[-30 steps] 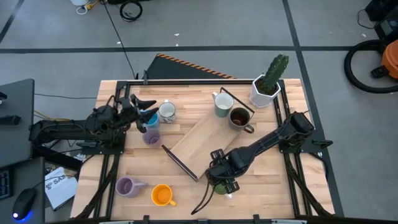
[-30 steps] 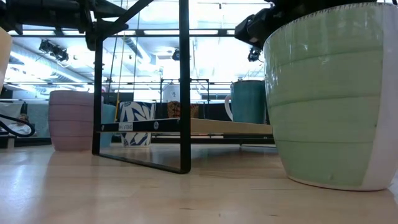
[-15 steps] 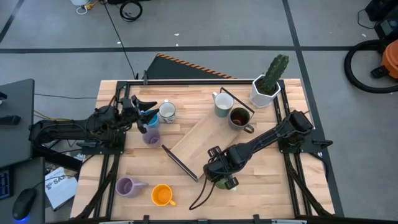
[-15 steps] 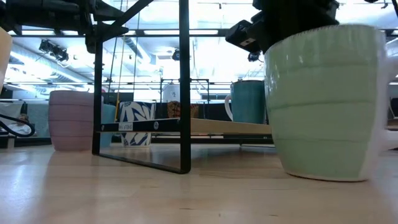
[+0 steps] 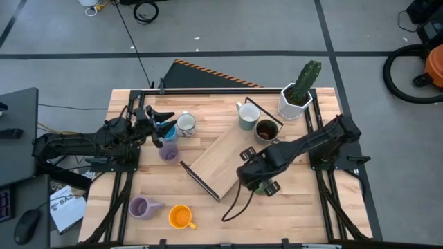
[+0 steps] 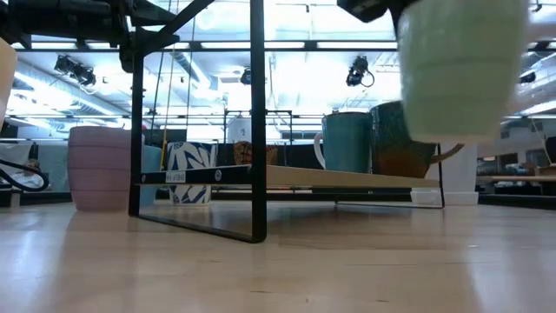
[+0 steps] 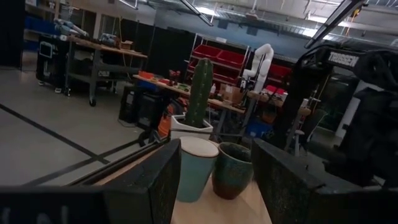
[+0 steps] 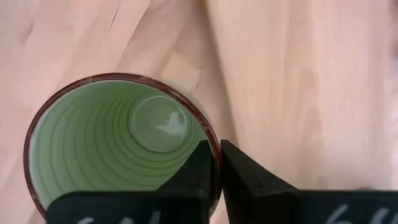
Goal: Place coffee mugs
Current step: Put the green mug on the shelf
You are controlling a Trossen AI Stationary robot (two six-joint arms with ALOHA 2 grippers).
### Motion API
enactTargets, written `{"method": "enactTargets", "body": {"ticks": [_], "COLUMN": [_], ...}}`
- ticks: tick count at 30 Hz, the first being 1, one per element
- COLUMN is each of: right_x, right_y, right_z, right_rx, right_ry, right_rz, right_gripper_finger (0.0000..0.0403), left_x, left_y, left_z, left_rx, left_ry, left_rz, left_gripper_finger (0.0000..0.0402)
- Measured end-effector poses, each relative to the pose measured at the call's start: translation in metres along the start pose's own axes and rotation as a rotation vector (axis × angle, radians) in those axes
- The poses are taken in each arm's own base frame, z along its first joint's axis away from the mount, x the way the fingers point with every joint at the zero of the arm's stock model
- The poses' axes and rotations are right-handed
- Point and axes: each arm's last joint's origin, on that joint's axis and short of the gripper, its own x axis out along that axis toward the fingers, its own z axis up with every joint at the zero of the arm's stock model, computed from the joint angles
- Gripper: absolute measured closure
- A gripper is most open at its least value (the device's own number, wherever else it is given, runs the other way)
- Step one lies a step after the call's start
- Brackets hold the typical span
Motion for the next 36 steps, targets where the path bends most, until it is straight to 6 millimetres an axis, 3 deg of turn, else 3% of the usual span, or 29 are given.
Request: {"method": "enactTargets", "body": {"ticks": [7,15,25,36], "right_x": [-0.007,-0.003,0.006,0.024], "right_y": [-0.044,-0.084,-0.112,-0.127], "right_z": [-0.008,-0.012,-0.022,-0.038], "right_rx": [0.152,0.116,0.067,0.048], "right_ry": [-0.025,-0.005,-0.018,0.003], "right_rz": [-0.02,0.004,0.03,0.07], "right_gripper_finger": [0.0381,0.0381,0.0378,0.0377], "left_x": [0.0,0.0,0.0,0.0], "left_y": [0.0,-0.001,-0.001,-0.001], "left_z": [0.002,0.003,0.003,0.003], "left_rx": [0.018,0.042,0.042,0.042], "left_ry": [-0.019,-0.034,-0.034,-0.033], "left_rz": [0.0,-0.003,-0.004,-0.003], "left_gripper_finger": [0.0201,0.0201,0.0201,0.0201]}}
